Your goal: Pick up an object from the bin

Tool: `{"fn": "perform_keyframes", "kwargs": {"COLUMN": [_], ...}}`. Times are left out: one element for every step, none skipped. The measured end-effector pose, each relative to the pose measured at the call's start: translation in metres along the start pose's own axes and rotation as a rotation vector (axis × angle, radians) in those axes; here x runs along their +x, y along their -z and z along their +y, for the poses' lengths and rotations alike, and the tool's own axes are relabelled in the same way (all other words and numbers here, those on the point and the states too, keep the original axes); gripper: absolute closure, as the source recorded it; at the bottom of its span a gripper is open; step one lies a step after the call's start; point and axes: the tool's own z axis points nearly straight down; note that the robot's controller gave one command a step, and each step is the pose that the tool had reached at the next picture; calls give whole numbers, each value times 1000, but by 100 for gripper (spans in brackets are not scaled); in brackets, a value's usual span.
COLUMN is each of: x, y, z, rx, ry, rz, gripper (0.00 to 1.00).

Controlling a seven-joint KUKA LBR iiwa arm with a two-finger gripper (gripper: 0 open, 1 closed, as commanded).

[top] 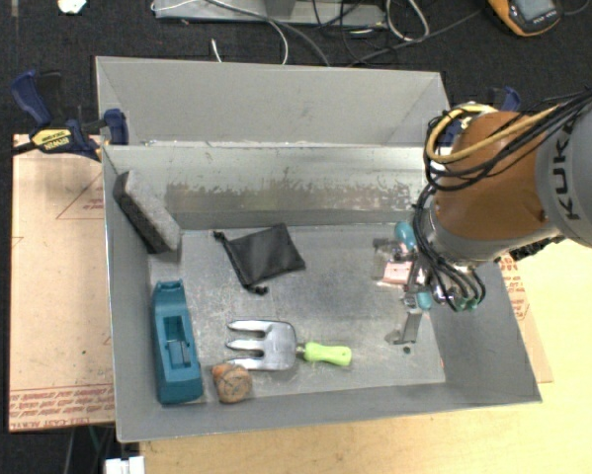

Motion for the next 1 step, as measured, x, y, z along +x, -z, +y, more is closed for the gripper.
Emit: {"fn": "perform_keyframes", "kwargs": {"x": [-2], "y": [3], "z": [0], "rx": [1], "ry": [1], "rz": [-7], "gripper": [0]}}
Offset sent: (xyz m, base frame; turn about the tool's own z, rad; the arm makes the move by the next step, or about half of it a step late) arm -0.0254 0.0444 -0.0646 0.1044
